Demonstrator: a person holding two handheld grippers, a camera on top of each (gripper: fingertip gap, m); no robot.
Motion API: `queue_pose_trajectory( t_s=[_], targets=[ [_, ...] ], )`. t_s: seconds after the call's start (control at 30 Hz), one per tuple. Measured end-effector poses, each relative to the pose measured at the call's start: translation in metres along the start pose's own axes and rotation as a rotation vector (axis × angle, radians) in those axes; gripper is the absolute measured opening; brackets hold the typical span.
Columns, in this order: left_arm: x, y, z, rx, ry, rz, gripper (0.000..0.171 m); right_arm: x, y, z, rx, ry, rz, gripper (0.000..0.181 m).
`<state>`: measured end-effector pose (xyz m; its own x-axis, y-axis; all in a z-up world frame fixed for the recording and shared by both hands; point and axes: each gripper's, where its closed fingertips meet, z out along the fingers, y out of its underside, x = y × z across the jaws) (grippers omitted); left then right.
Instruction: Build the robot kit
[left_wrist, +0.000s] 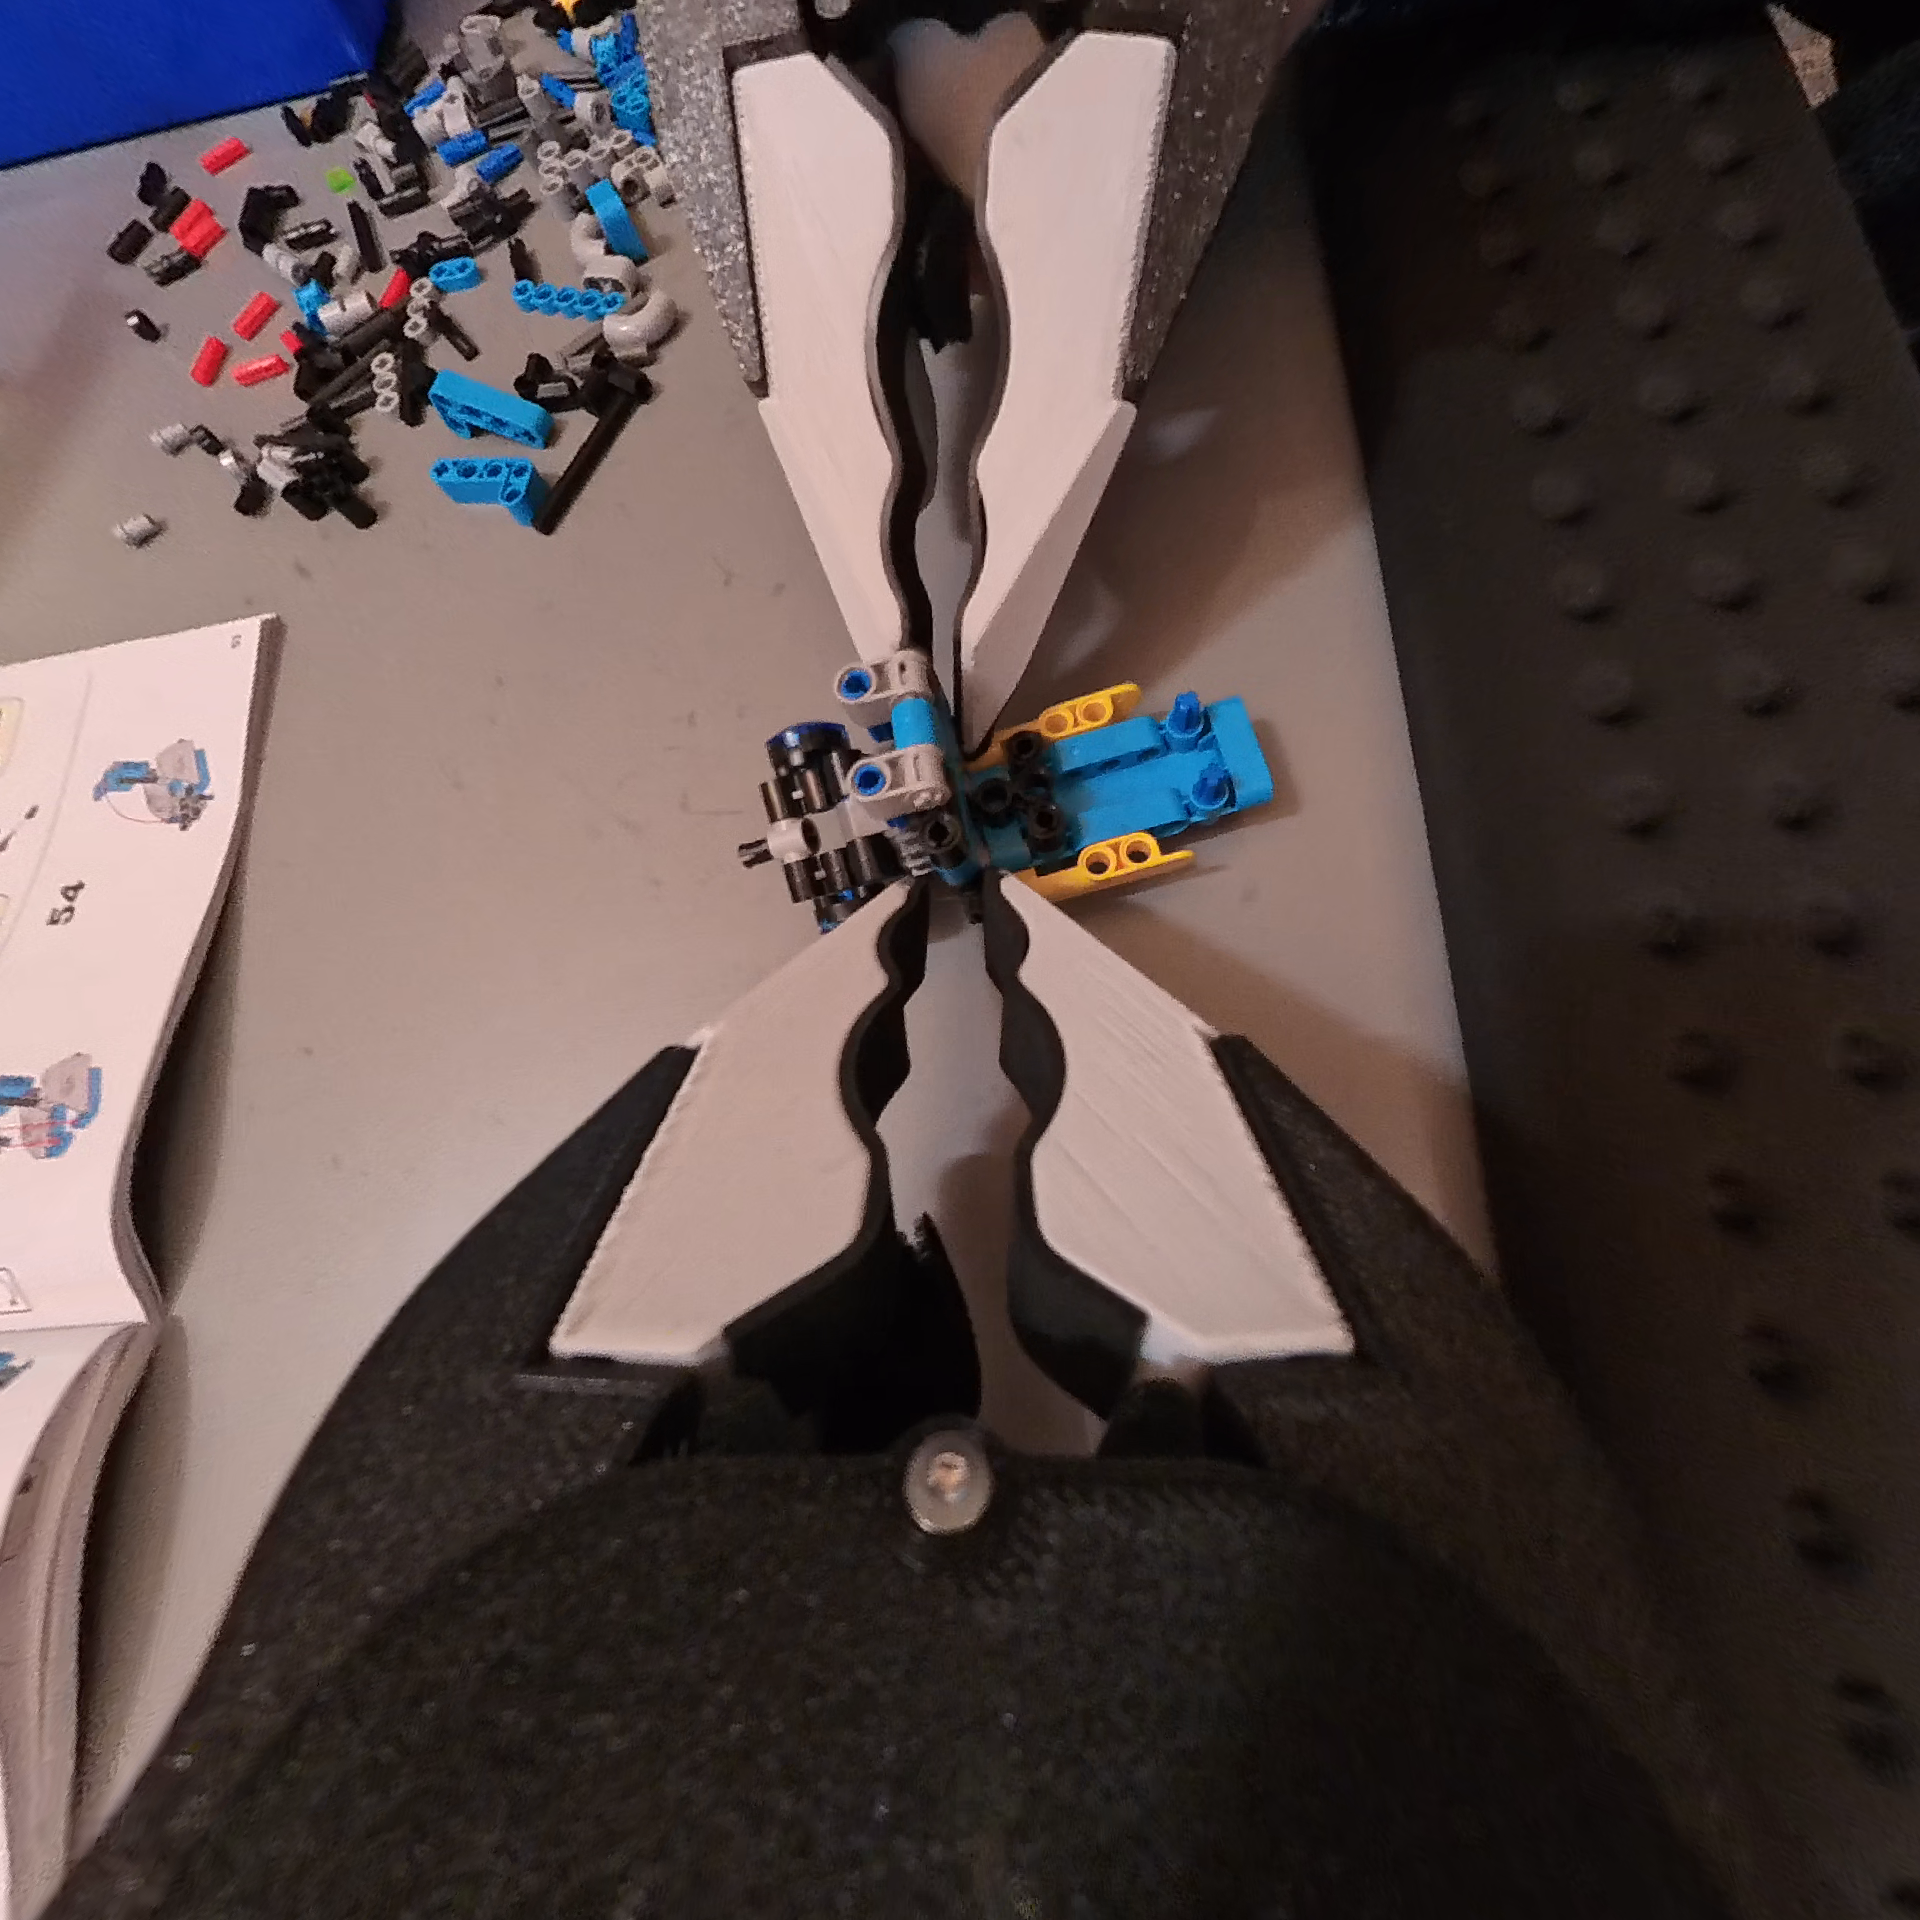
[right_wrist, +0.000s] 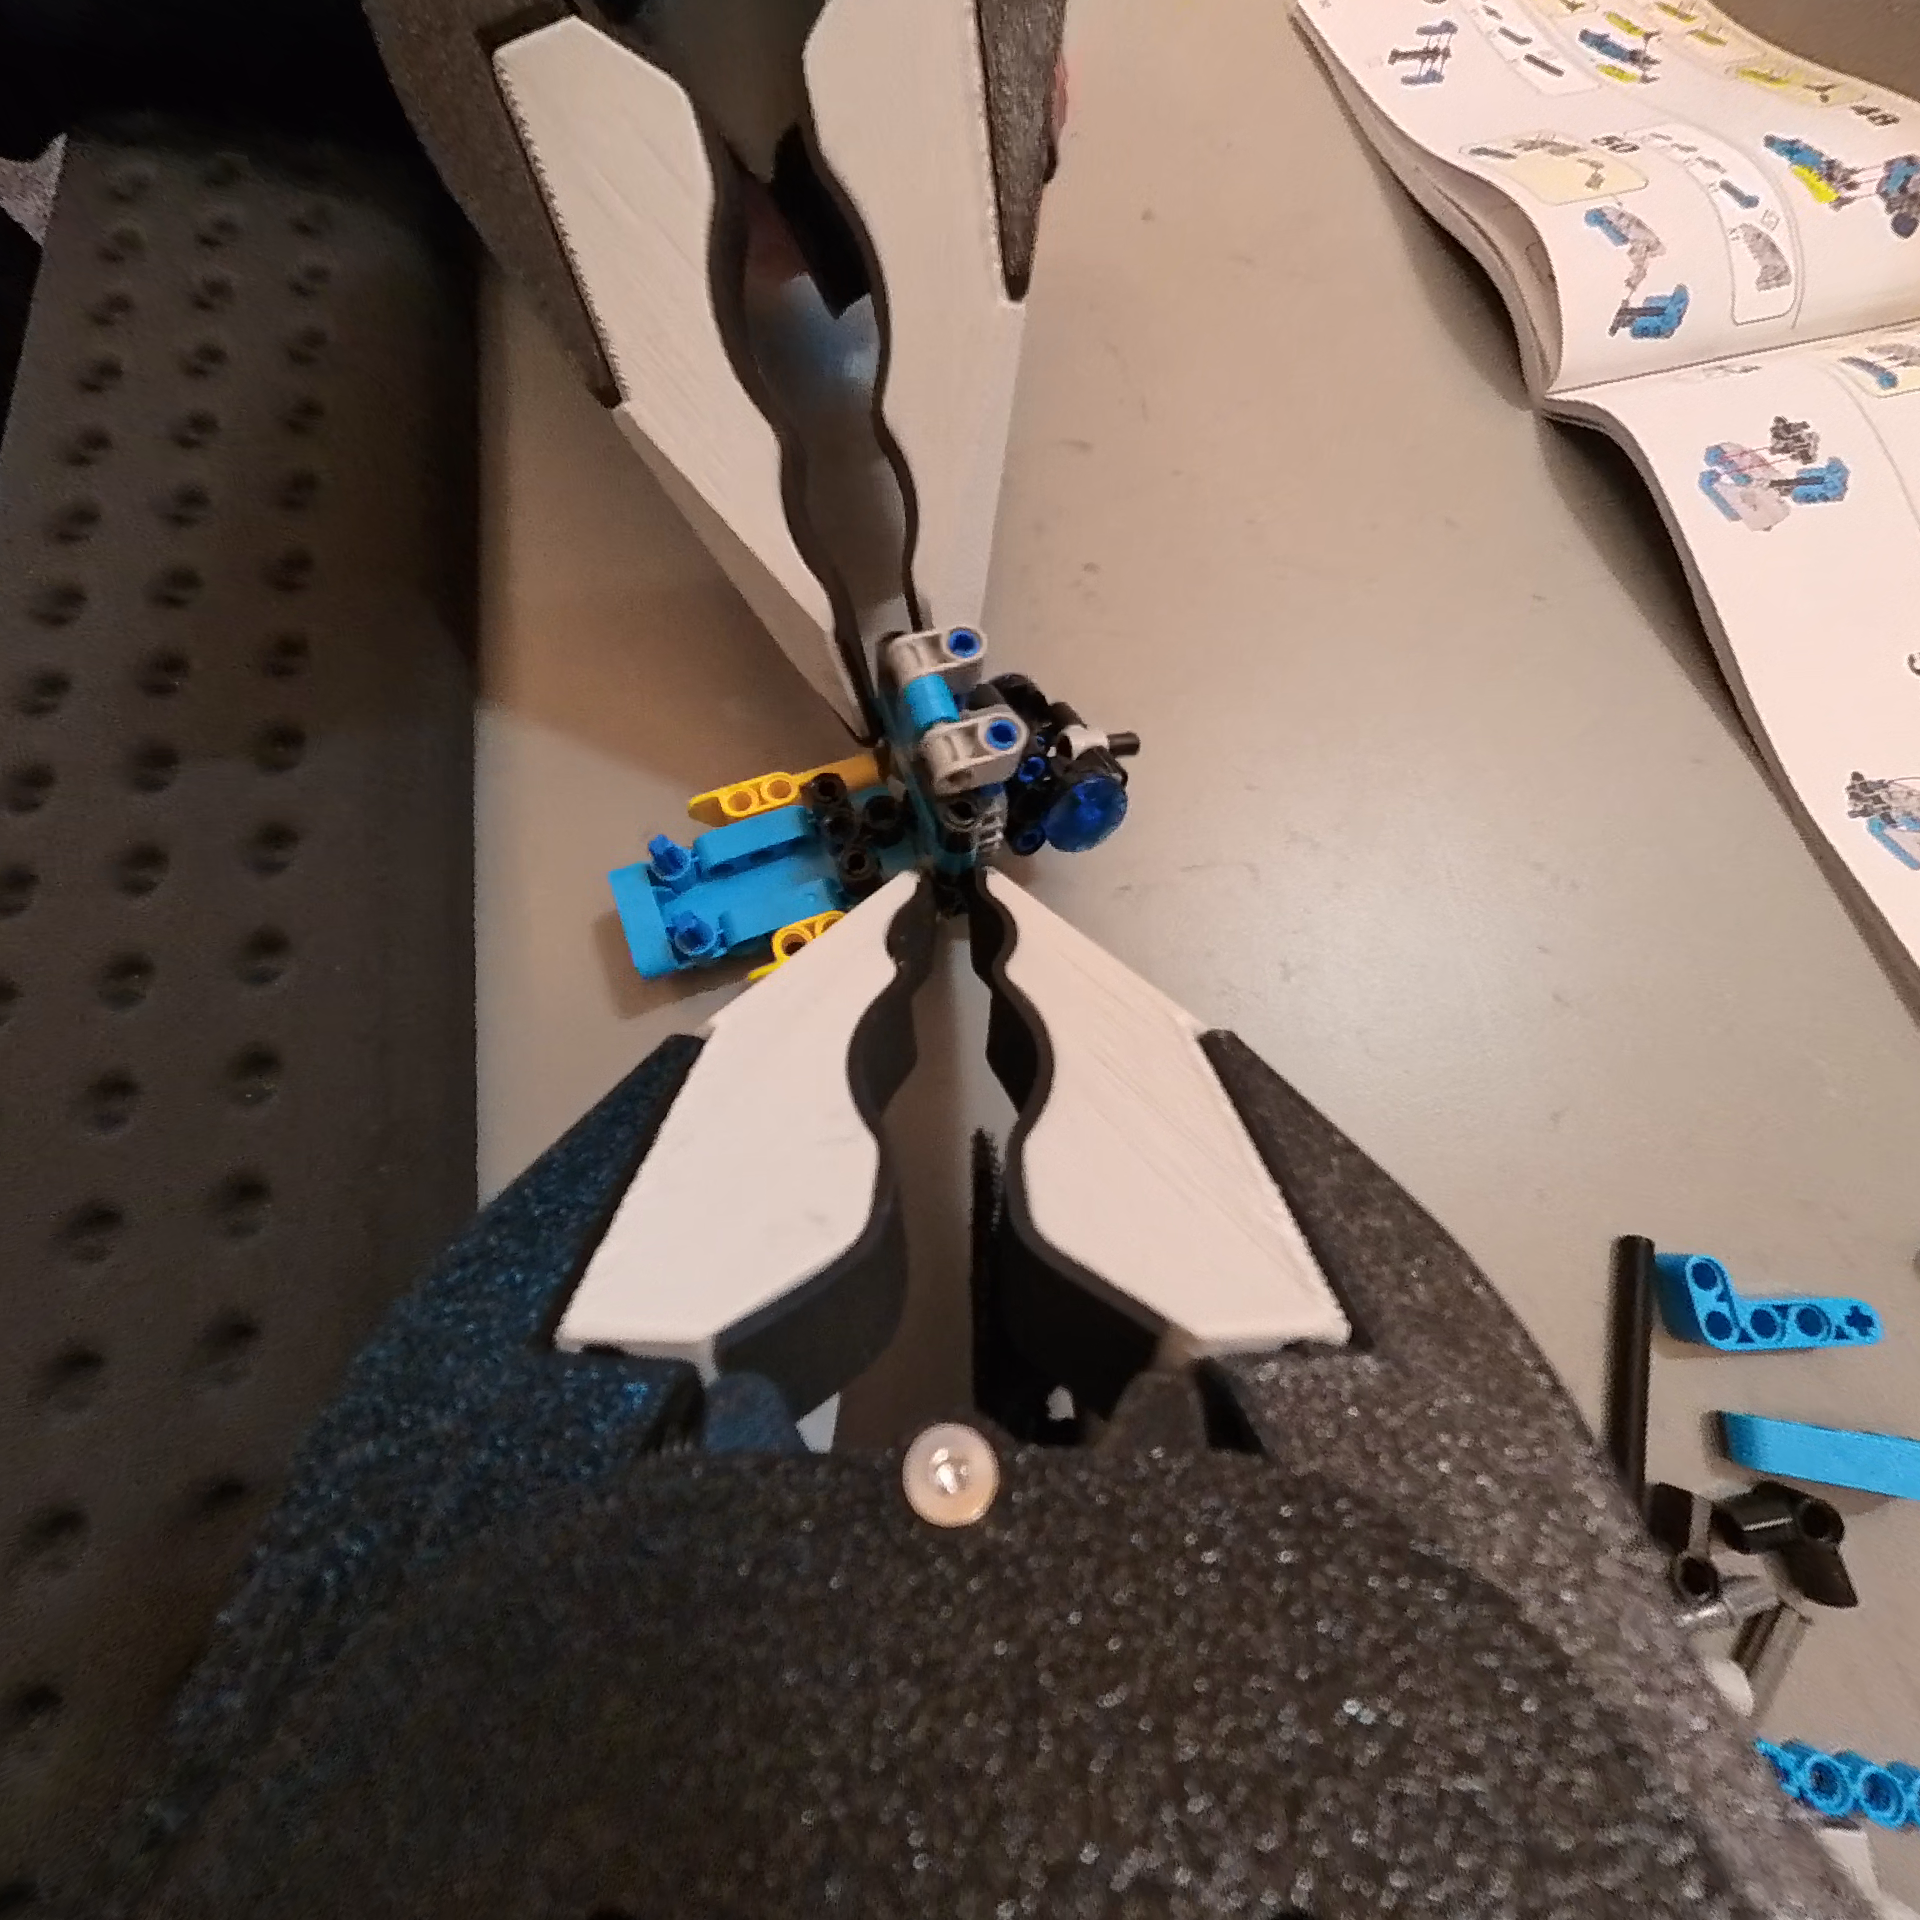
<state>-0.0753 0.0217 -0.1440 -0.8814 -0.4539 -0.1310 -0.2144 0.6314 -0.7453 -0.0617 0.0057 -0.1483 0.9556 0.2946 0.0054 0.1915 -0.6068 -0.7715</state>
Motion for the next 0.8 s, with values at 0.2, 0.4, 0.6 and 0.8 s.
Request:
queue_pose_trajectory(
  t_s=[0.2, 0.4, 0.6, 0.8],
  targets=[
    [0.009, 0.003, 0.007, -0.043, 0.011, 0.044, 0.005, 0.001, 0.004, 0.001, -0.029, 0.005, 0.002, 0.005],
    [0.009, 0.008, 0.010, -0.049, 0.059, -0.034, 0.005, -0.002, 0.006, 0.003, -0.019, -0.029, 0.043, 0.005],
    [0.011, 0.007, 0.009, -0.025, 0.109, -0.086, 0.006, -0.003, 0.006, 0.003, -0.006, -0.082, 0.119, 0.006],
    [0.016, 0.006, 0.009, -0.014, 0.148, -0.099, 0.006, -0.002, 0.009, 0.000, -0.002, -0.076, 0.105, 0.025]
  ],
)
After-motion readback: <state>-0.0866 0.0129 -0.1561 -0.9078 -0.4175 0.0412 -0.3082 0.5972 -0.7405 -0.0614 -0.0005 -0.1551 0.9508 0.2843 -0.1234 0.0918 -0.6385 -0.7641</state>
